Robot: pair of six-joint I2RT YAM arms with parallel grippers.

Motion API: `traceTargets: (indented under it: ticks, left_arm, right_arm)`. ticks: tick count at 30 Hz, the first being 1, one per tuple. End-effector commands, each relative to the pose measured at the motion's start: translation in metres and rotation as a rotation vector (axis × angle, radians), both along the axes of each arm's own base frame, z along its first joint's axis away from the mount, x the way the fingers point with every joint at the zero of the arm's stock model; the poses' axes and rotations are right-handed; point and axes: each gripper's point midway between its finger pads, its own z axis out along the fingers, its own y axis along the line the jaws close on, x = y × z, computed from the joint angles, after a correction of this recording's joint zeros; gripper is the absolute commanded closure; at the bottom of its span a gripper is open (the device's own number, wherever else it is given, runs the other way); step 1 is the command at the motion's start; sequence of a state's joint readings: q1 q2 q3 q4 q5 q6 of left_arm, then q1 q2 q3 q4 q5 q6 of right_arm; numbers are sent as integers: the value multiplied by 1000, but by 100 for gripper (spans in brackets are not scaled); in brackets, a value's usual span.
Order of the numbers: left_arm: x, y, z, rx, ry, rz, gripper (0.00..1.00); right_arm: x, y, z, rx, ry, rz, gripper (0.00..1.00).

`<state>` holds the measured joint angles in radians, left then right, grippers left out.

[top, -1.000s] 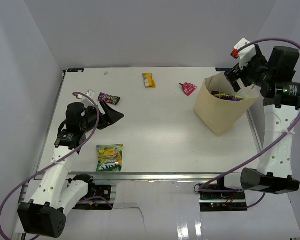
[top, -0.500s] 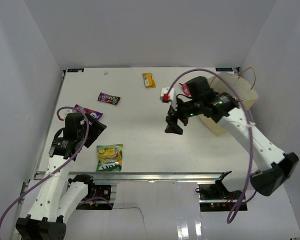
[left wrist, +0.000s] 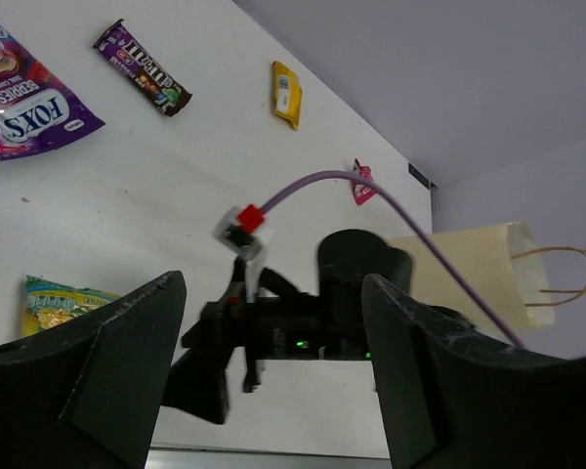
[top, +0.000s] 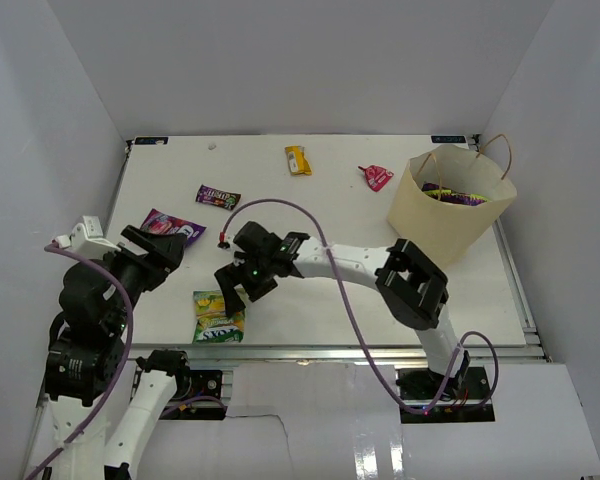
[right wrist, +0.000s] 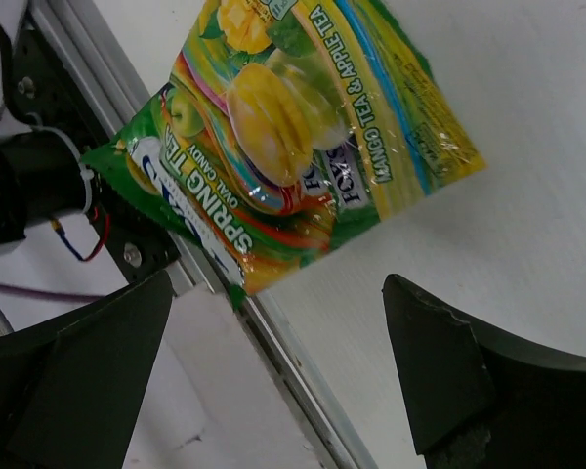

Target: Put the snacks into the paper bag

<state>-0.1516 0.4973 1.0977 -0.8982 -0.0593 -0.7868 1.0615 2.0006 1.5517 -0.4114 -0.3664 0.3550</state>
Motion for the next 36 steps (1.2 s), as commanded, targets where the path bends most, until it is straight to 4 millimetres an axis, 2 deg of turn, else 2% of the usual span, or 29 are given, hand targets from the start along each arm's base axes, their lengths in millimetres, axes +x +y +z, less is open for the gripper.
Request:
traceTargets:
  ticks: [1, 3, 7, 8, 10, 11, 13, 14, 15, 16, 18, 19, 20, 22, 23, 24, 25, 26, 28, 29, 31, 32, 33, 34, 35, 36]
  left_arm:
    - [-6, -4, 5, 10, -2, -34, 17]
    - [-10, -5, 4, -19, 1, -31, 17]
    - [-18, -5, 3, -59, -16, -25, 17]
    - [-18, -6, 2, -64, -16, -29, 17]
    - [-17, -7, -1, -65, -6, -33, 17]
    - [-16, -8, -2, -64, -2, -36, 16]
    - [-14, -9, -5, -61, 12, -39, 16]
    - [-12, -9, -7, -57, 19, -40, 16]
    - [-11, -9, -7, -53, 20, -41, 16]
    - [-9, -9, -9, -47, 26, -42, 16]
    - [-8, -9, -7, -41, 19, -45, 16]
    - [-7, -9, -9, -36, 22, -45, 16]
    - [-6, -9, -8, -35, 12, -46, 16]
    - [-5, -16, -10, -43, 6, -82, 15]
    - [-4, -17, -12, -41, 4, -89, 15]
    - [-2, -18, -13, -42, 0, -95, 15]
    - [1, -21, -18, -43, -3, -109, 15]
    - [3, -23, -20, -42, -6, -119, 15]
    - [10, -27, -20, -42, -35, -142, 14]
    - [15, -29, -30, -33, -23, -151, 14]
    - [26, -33, -30, -27, -46, -170, 13]
    - [30, -36, -40, -20, -31, -187, 13]
    - [34, -38, -42, -16, -32, -197, 13]
    - [43, -41, -42, -14, -38, -208, 13]
    - [47, -45, -50, -12, -26, -228, 13]
    - [51, -47, -53, -2, -27, -242, 13]
  right_arm:
    - [0, 35, 4, 3, 57, -193, 6]
    - [3, 39, -13, -13, 33, -242, 6]
    - [-3, 45, -45, -69, 113, -301, 3]
    - [-9, 49, -57, -76, 143, -295, 6]
    - [-13, 57, -61, -64, 145, -288, 12]
    - [-17, 61, -66, -58, 149, -267, 21]
    - [-21, 65, -68, -51, 143, -255, 29]
    - [-20, 68, -70, -38, 135, -253, 40]
    - [-16, 67, -73, -42, 115, -252, 47]
    - [-12, 65, -75, -47, 95, -255, 62]
    - [3, 58, -76, -47, 31, -246, 75]
    - [10, 54, -76, -47, 10, -248, 87]
    - [17, 49, -71, -31, -8, -245, 90]
    - [49, 36, -60, 27, -61, -221, 92]
    - [52, 37, -37, 130, -62, -161, 92]
    - [77, 25, -23, 185, -76, -150, 92]
    - [85, 18, -1, 258, -147, -44, 92]
    - [93, 10, 28, 382, -139, 76, 92]
    - [101, -7, 58, 458, -193, 184, 92]
    - [114, -18, 95, 535, -327, 278, 92]
    - [116, -40, 115, 503, -386, 334, 92]
    - [131, -54, 153, 527, -527, 353, 92]
    - [131, -67, 166, 512, -546, 352, 92]
    - [132, -80, 198, 523, -633, 345, 92]
    - [146, -97, 214, 511, -705, 318, 92]
    - [151, -109, 239, 517, -773, 297, 92]
